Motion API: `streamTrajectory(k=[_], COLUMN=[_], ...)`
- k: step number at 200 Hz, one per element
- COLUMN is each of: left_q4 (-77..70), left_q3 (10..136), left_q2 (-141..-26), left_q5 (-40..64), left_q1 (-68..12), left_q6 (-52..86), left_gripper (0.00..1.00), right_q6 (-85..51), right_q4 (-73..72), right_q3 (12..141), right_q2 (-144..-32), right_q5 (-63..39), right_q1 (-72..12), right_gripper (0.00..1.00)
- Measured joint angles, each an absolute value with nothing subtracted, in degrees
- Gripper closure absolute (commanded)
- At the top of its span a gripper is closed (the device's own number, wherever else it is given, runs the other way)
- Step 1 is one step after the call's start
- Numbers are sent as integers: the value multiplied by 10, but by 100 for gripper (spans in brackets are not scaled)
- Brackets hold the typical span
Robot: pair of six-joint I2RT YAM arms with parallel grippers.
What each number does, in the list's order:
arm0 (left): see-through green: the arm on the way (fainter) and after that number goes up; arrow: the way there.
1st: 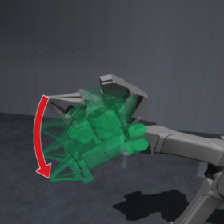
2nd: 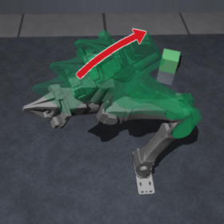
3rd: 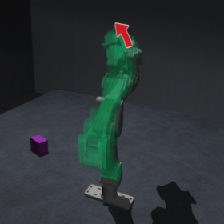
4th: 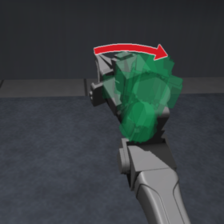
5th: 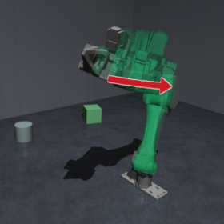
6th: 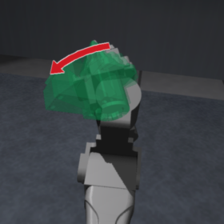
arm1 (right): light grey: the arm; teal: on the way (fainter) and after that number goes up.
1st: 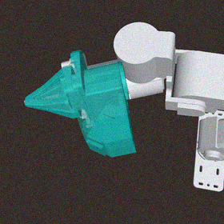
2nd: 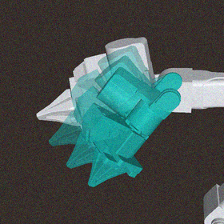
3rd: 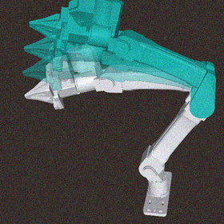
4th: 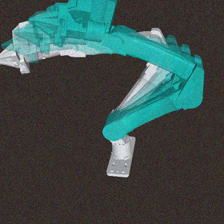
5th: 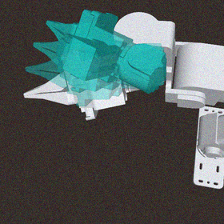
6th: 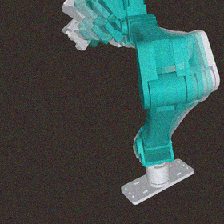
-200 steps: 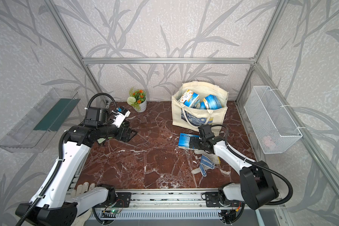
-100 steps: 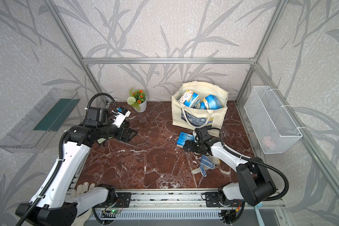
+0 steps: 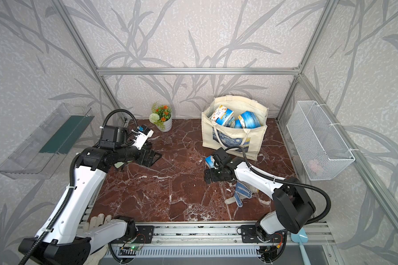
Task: Put tissues into the canvas bag
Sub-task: Pick up the pack of facial tissues from the center of the board.
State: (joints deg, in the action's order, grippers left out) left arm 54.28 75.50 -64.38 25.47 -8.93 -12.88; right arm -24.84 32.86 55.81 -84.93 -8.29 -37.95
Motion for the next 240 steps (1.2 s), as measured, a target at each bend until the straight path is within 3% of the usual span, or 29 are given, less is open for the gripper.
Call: streamTrajectory(k=[52,98,240], left_q4=[540,540,540], left_q3=[755,755,746], left_q2=[-644,-644,-643], left_q5=[255,255,256], left_q1=[-89,-89,-71], left_q6=[-129,-129,-129], left_gripper=[0,0,0], right_q6=[-221,-166,-67], right_q4=[422,421,375], right_q3=[592,634,712], right_q2=[-829,-827,-1006], right_q5=[6,29,17], right_q1=[-380,-352,-322], right_gripper=[1,1,1])
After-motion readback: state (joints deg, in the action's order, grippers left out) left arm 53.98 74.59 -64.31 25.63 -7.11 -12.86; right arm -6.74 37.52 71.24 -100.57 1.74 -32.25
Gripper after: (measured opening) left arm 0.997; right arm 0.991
